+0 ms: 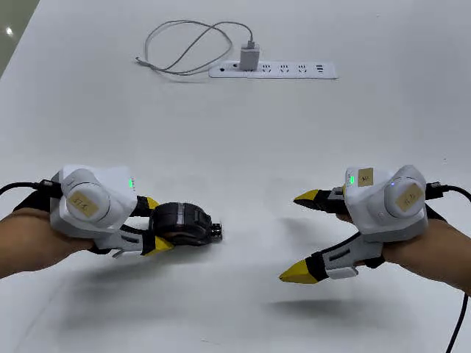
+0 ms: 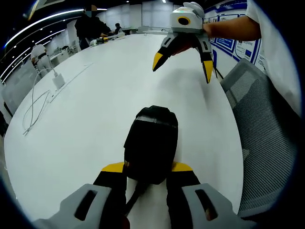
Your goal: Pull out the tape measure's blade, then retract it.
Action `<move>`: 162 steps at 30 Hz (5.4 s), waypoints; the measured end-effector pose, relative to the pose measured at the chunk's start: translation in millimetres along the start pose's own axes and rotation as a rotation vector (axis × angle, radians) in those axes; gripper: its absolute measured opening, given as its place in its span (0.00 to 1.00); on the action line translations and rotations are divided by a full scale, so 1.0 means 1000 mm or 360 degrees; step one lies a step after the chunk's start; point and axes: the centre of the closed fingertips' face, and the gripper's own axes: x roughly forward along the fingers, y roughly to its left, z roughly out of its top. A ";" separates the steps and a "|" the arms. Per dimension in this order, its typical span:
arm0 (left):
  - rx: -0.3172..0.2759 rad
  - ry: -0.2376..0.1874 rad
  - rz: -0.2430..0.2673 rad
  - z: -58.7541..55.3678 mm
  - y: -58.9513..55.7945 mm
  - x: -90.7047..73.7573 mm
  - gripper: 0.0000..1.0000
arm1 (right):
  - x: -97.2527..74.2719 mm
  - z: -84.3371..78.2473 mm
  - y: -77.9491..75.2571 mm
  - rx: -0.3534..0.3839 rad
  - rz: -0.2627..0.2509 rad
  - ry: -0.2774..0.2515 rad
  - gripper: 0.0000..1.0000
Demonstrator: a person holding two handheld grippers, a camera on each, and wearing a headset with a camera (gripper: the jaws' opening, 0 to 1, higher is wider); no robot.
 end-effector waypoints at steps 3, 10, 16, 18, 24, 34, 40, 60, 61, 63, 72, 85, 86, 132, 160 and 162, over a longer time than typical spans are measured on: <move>0.0018 0.0017 0.0000 0.000 0.000 0.000 0.27 | 0.003 0.003 0.001 -0.0028 0.0007 -0.0005 0.75; 0.0061 0.0027 0.0015 -0.001 -0.001 0.000 0.27 | 0.016 0.010 0.001 -0.0101 0.0018 -0.0015 0.66; 0.0039 0.0058 0.0014 -0.002 0.000 0.000 0.27 | 0.028 0.015 -0.002 -0.0163 0.0023 -0.0016 0.58; 0.0050 0.0066 0.0015 -0.002 0.000 0.000 0.26 | 0.031 0.017 -0.003 -0.0170 0.0029 -0.0027 0.56; 0.0040 0.0064 0.0021 -0.004 0.002 0.000 0.26 | 0.041 0.023 -0.004 -0.0212 0.0032 -0.0050 0.49; 0.0036 0.0076 0.0023 -0.005 0.002 0.000 0.26 | 0.058 0.033 -0.007 -0.0272 0.0046 -0.0087 0.39; 0.0031 0.0080 0.0022 -0.005 0.002 0.001 0.26 | 0.067 0.035 -0.006 -0.0287 0.0070 -0.0091 0.35; 0.0027 0.0084 0.0008 -0.005 0.003 0.002 0.26 | 0.091 0.037 -0.003 -0.0332 0.0130 -0.0100 0.24; 0.0028 0.0084 0.0007 -0.005 0.003 0.002 0.26 | 0.092 0.037 -0.003 -0.0334 0.0132 -0.0103 0.23; 0.0027 0.0082 0.0007 -0.005 0.003 0.002 0.26 | 0.094 0.039 -0.003 -0.0335 0.0138 -0.0108 0.22; 0.0028 0.0083 0.0007 -0.005 0.003 0.002 0.26 | 0.102 0.040 0.000 -0.0349 0.0167 -0.0120 0.16; 0.0025 0.0081 0.0002 -0.006 0.003 0.002 0.26 | 0.107 0.039 0.001 -0.0372 0.0184 -0.0128 0.13; 0.0025 0.0080 0.0001 -0.006 0.003 0.002 0.26 | 0.108 0.039 0.002 -0.0386 0.0188 -0.0126 0.13; 0.0041 0.0077 0.0007 -0.005 0.003 0.003 0.26 | 0.095 0.031 -0.004 -0.0383 0.0148 -0.0139 0.09; 0.0045 0.0079 0.0007 -0.004 0.003 0.004 0.26 | 0.074 0.013 -0.013 -0.0362 0.0113 -0.0090 0.09; 0.0046 0.0079 0.0007 -0.004 0.003 0.004 0.26 | 0.073 0.011 -0.013 -0.0361 0.0111 -0.0086 0.09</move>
